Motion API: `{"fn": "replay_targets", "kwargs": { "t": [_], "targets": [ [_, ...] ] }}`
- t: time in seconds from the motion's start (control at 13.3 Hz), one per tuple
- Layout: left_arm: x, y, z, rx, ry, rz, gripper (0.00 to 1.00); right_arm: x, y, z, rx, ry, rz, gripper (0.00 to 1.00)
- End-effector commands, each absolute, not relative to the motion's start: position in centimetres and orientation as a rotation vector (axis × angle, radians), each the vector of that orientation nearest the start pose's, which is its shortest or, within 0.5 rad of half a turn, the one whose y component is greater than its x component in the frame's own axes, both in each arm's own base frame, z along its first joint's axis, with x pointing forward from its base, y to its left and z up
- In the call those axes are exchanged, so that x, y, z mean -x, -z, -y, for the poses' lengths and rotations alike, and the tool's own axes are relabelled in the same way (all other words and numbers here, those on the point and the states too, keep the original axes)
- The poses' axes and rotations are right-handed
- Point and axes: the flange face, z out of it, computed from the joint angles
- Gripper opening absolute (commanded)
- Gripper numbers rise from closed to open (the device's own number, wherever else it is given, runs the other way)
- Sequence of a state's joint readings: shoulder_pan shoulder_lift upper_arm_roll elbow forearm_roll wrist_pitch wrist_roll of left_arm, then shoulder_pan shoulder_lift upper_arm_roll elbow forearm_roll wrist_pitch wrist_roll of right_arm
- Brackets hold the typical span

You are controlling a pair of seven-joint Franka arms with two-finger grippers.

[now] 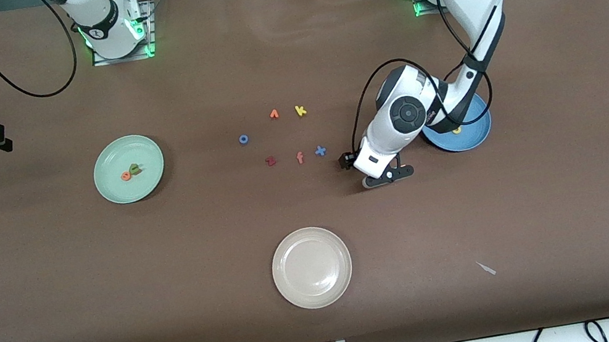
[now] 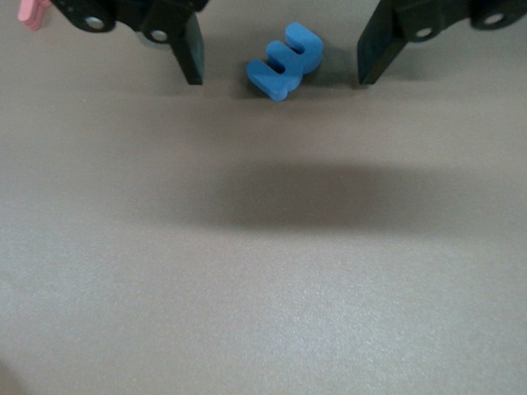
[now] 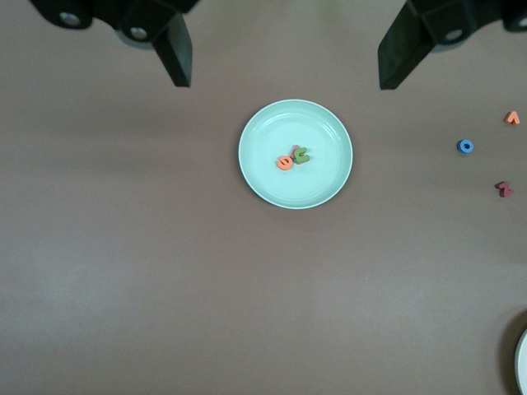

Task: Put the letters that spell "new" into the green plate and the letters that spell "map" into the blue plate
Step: 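Move the left gripper over the blue letter beside the blue plate, then grasp the blue letter with the left gripper and lift it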

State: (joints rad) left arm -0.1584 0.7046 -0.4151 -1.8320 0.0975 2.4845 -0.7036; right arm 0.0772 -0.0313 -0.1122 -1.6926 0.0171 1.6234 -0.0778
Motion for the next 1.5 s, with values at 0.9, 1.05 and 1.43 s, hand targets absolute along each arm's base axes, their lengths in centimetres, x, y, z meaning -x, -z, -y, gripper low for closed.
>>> {"fn": "replay_targets", "kwargs": {
  "t": [0.9, 1.05, 1.43],
  "targets": [
    [-54.1, -16.4, 34.5, 3.252, -0.182, 0.131, 0.50, -54.7, -59.4, 1.7, 3.105, -0.057, 0.062, 1.00],
    [-54.0, -16.4, 34.6, 3.252, -0.183, 0.136, 0.42, -54.7, -59.4, 1.7, 3.107, -0.055, 0.060, 1.00],
    [-54.1, -16.5, 34.6, 3.253, -0.185, 0.141, 0.27, -54.7, -59.4, 1.7, 3.105, -0.057, 0.059, 1.00]
  ]
}}
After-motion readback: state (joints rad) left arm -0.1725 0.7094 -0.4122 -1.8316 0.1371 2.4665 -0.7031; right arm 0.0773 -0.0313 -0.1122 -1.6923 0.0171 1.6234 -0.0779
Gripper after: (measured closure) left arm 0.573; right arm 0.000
